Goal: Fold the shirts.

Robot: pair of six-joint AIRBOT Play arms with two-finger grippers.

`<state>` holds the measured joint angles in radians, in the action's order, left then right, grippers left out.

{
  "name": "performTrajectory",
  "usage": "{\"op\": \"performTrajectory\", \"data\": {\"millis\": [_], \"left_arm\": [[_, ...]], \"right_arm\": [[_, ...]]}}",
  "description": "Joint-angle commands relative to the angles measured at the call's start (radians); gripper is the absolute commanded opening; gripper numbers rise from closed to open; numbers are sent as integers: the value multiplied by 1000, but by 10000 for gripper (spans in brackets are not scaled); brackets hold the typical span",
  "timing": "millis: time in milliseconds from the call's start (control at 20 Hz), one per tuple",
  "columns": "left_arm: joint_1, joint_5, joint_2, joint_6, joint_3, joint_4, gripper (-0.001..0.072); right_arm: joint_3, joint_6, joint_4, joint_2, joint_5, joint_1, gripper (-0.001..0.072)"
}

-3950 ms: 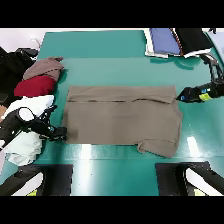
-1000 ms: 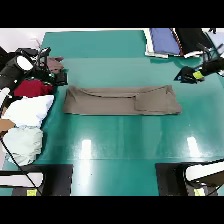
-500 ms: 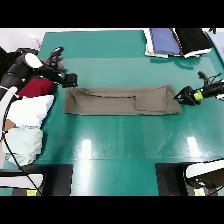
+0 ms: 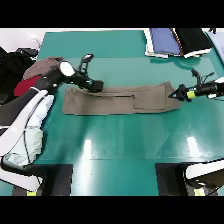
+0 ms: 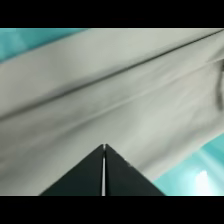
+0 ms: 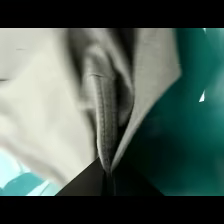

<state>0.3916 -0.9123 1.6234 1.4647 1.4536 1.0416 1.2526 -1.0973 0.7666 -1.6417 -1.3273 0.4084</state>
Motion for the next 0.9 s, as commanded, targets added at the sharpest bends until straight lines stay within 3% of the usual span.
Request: {"op": "performTrajectory", "data": {"millis": [0,300,550,850], "left_arm": [[76,89,134,1,105,-82,28],[156,70,381,2,326,-139,28],[161,40,410,1,338,-153,27],[143,-15,400,0,375,-147,27]], "right_arm": [[115,-24,-14,97,-78,-36,10],[370,-126,-15,201,-129,-227,10],[538,-175,-14,200,-119,-367,10],[587,-188,-14,196,-100,-469,10]]}}
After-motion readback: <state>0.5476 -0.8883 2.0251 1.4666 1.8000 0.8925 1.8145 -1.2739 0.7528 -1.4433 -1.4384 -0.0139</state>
